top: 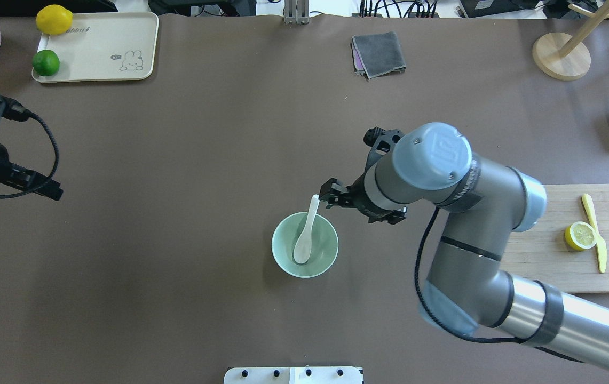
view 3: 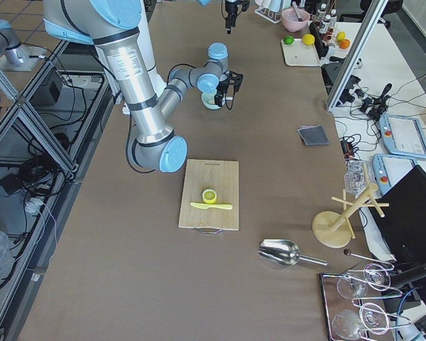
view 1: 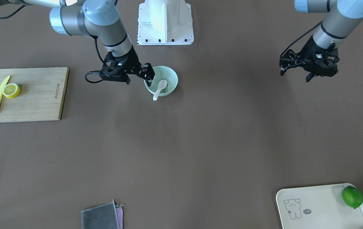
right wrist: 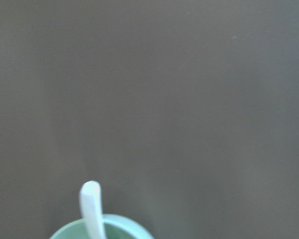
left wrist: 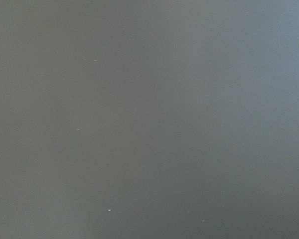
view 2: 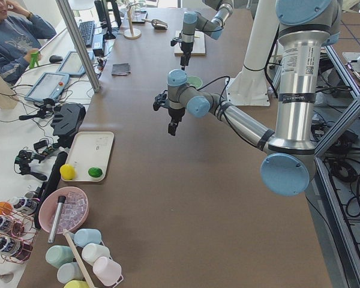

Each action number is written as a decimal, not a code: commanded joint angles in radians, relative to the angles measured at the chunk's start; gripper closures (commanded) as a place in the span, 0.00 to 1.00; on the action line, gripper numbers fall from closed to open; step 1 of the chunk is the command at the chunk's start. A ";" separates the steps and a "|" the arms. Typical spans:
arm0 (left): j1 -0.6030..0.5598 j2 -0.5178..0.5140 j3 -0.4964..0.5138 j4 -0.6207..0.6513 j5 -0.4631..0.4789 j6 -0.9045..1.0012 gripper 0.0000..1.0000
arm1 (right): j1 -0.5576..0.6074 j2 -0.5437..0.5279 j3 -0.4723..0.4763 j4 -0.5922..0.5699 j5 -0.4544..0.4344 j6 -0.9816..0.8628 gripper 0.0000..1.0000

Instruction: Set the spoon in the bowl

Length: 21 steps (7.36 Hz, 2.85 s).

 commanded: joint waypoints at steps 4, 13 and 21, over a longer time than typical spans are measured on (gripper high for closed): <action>-0.566 0.167 0.258 0.005 -0.341 0.623 0.03 | 0.529 -0.511 0.098 -0.014 0.335 -0.877 0.00; -0.609 0.193 0.280 0.060 -0.292 0.532 0.02 | 0.935 -0.643 -0.176 -0.015 0.450 -1.582 0.00; -0.602 0.178 0.261 0.186 -0.217 0.530 0.02 | 0.927 -0.605 -0.170 -0.084 0.434 -1.582 0.00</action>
